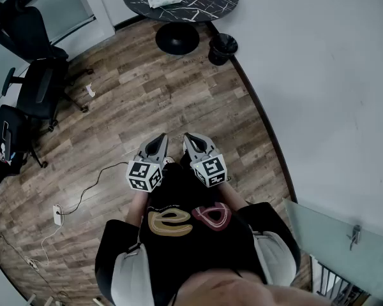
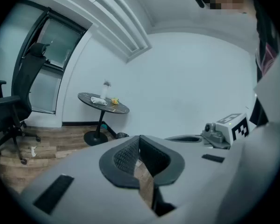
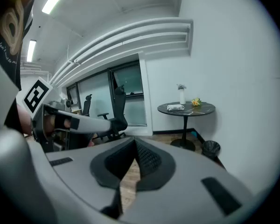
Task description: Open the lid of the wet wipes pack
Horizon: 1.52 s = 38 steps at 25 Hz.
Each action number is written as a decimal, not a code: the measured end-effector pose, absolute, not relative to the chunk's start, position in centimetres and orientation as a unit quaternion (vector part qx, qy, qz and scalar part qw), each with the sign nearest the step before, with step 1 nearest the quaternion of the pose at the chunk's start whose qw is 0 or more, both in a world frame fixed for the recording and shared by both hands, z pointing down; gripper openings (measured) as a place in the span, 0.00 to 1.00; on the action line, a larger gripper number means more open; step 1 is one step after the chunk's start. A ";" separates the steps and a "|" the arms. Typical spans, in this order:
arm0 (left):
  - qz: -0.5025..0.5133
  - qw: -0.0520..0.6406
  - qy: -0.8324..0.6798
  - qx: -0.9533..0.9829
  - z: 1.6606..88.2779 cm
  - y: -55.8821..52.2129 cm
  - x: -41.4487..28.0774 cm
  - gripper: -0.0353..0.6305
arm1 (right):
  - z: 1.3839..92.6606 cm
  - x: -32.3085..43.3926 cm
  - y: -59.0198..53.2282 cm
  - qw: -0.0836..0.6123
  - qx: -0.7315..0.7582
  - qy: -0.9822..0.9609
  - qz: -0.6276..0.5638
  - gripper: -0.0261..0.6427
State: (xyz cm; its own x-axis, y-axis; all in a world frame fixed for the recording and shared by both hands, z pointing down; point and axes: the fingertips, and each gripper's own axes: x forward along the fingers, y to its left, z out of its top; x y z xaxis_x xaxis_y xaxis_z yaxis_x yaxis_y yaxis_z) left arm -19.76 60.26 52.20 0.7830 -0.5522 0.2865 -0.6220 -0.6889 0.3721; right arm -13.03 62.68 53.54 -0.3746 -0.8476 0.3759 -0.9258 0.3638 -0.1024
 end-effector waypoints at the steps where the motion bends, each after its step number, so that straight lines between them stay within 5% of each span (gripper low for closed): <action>1: 0.076 0.231 -0.321 0.915 52.3 60.3 -19.7 0.08 | 53.5 -12.9 62.7 0.130 0.543 -0.817 0.148 0.05; 14: 0.063 0.221 -0.363 0.903 52.2 55.5 -17.2 0.08 | 53.4 -8.2 56.8 0.083 0.544 -0.820 0.157 0.06; 38: 0.045 0.262 -0.430 0.863 52.5 36.1 -3.9 0.08 | 54.5 5.3 37.2 0.133 0.472 -0.863 0.123 0.06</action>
State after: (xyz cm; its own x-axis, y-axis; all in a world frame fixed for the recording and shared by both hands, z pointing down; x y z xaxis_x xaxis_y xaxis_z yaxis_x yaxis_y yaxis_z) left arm -3.92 36.12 52.55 0.6254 -0.7193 0.3026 -0.7661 -0.4923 0.4133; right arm 5.28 37.23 54.49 -0.5192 -0.7818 0.3452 -0.8472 0.5241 -0.0870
